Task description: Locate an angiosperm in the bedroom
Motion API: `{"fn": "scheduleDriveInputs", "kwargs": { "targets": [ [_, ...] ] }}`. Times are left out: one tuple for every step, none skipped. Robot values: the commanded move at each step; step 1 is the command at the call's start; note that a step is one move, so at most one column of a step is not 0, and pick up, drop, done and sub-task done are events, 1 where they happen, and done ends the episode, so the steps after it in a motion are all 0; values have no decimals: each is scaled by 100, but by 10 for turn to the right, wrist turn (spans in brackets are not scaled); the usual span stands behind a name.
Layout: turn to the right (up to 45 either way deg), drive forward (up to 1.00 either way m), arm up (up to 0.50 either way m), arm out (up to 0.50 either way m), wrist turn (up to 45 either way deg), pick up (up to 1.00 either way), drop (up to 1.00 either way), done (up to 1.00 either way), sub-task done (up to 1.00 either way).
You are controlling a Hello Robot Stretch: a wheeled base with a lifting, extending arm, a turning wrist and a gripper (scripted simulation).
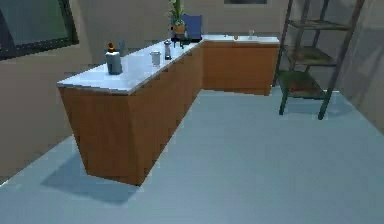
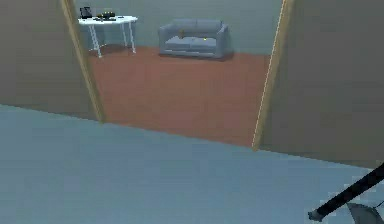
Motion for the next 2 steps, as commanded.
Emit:
{"fn": "scheduleDriveInputs", "kwargs": {
  "targets": [
    [450, 0, 0, 0, 0, 0, 0, 0, 0],
    [420, 0, 0, 0, 0, 0, 0, 0, 0]
  ]
}}
